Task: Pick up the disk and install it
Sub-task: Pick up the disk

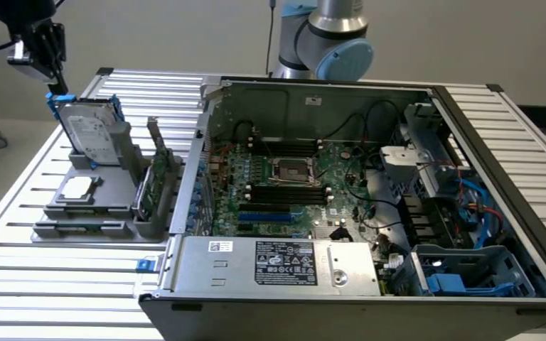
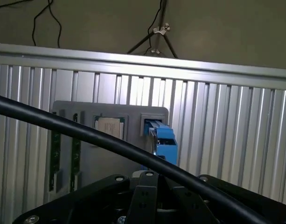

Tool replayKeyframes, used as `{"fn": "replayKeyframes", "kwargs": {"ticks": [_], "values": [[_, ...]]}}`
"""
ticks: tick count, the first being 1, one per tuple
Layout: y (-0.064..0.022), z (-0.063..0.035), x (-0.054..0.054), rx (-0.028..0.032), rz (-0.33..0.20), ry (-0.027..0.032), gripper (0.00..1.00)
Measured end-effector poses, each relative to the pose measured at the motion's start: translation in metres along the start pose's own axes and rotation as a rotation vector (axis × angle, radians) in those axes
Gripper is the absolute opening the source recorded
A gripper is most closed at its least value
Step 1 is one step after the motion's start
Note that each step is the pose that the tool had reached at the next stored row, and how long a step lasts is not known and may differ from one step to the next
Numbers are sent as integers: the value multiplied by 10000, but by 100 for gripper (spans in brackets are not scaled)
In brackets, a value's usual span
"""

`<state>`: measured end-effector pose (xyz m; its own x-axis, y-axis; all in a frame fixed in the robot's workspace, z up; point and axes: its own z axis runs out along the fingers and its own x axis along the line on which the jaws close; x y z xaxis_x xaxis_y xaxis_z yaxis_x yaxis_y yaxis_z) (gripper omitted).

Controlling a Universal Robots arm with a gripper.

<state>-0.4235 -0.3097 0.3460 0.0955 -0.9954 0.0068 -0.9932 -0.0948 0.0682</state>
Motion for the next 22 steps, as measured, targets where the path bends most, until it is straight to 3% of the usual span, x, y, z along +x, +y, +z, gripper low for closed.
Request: {"fn": "replayKeyframes", "kwargs": {"ticks": [2, 8, 15, 17, 20, 22], "values": [[1, -2, -1, -2, -163, -24, 11], [0, -2, -4, 11, -536, -212, 11], [3, -53, -13, 36, -797, -239, 11], [10, -61, -16, 139, -832, -225, 11], [43, -61, -19, 448, -844, -181, 11], [55, -60, -20, 485, -849, -176, 12]]}}
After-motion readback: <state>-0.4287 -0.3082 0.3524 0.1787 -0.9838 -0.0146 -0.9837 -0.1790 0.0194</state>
